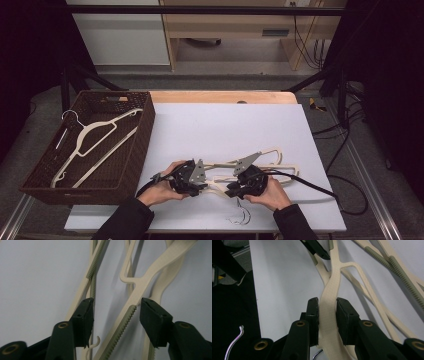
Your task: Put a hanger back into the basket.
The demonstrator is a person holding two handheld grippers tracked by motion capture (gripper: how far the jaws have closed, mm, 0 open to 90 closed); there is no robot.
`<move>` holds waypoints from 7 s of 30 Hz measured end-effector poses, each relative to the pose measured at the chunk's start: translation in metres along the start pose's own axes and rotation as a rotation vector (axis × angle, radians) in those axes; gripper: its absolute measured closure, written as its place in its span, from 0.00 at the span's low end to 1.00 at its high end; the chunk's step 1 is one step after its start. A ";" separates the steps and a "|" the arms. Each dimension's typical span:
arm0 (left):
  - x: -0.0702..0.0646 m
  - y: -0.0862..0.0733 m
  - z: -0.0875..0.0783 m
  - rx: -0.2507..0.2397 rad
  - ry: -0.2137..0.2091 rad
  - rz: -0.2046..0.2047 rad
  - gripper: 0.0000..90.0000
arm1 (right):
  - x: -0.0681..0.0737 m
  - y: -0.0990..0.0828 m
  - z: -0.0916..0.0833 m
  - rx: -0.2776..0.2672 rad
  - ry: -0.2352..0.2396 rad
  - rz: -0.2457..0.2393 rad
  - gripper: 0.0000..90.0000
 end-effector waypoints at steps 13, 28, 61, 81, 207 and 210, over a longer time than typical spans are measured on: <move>-0.004 0.000 0.004 0.016 0.016 0.075 0.75 | 0.000 0.003 -0.006 -0.024 0.000 0.007 0.81; -0.008 0.006 -0.006 -0.010 0.071 0.146 0.87 | -0.002 0.011 -0.027 -0.146 -0.076 0.004 0.74; 0.025 0.010 -0.055 -0.153 0.230 -0.083 0.95 | -0.044 -0.009 -0.109 -0.573 -0.435 0.210 0.16; 0.038 0.015 -0.128 -0.310 0.230 -0.352 0.95 | -0.037 -0.024 -0.118 -0.575 -0.451 0.234 0.06; 0.126 -0.249 -0.248 0.007 0.369 -0.845 0.93 | -0.038 -0.026 -0.106 -0.491 -0.434 0.216 0.05; 0.129 -0.252 -0.243 0.058 0.397 -0.863 0.91 | -0.037 -0.025 -0.106 -0.494 -0.429 0.217 0.05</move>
Point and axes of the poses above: each handheld gripper's, and its own axes: z roughly forward along the jaws, y roughly out of its top, x roughly to its left, the point moved 5 cm from there along z, roughly forward along the jaws, and after that the axes turned 2 degrees about -x, right-handed, at the moved point
